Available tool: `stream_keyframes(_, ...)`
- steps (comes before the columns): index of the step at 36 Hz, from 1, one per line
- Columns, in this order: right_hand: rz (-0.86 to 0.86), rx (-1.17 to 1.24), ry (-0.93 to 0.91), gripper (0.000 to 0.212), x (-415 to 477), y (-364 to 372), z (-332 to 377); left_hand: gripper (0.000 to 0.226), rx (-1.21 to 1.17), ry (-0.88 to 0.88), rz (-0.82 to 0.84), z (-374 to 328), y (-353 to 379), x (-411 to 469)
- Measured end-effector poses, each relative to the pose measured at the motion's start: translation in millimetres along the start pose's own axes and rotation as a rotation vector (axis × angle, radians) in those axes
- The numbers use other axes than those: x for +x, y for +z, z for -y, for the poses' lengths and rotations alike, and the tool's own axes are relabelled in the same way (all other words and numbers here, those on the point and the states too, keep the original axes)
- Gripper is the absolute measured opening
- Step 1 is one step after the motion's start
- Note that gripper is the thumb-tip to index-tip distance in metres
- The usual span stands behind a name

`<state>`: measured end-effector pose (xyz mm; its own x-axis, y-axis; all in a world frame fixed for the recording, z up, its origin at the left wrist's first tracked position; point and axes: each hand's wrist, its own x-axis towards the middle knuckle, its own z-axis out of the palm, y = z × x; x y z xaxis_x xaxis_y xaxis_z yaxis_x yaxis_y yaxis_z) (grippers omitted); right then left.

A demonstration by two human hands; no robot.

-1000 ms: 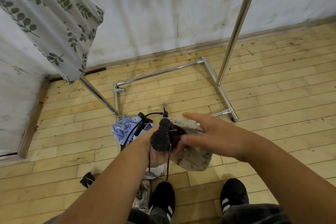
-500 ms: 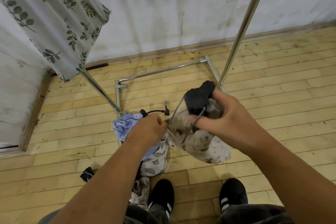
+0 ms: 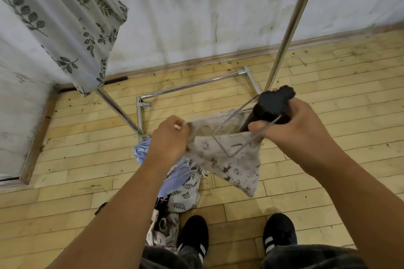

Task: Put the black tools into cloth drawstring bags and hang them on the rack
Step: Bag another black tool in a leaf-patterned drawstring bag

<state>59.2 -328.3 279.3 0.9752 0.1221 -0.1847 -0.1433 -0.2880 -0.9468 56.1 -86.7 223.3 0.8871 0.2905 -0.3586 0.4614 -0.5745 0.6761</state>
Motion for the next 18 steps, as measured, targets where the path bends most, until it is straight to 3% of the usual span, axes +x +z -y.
stream_keyframes(3, 0.068, -0.004, -0.046, 0.022, -4, 3, 3, 0.041, -0.069, 0.036, 0.114, -14, 9, -12)
stream_keyframes(6, 0.192, -0.057, -0.070, 0.035, -6, 17, -2, 0.062, -0.271, 0.177, 0.154, -38, 11, -26)
stream_keyframes(8, 0.196, 0.032, -0.071, 0.039, -4, 19, 0, 0.056, -0.340, 0.198, 0.159, -44, 9, -30)
stream_keyframes(12, 0.090, 0.096, -0.086, 0.055, -3, 13, 3, 0.047, -0.398, 0.066, 0.138, -42, 2, -30)
stream_keyframes(15, 0.194, 0.026, -0.043, 0.044, -3, 24, -9, 0.031, -0.489, 0.071, 0.222, -53, 8, -48)
stream_keyframes(18, 0.139, -0.004, -0.062, 0.034, 0, 31, -15, 0.032, -0.625, 0.110, 0.289, -63, 10, -64)
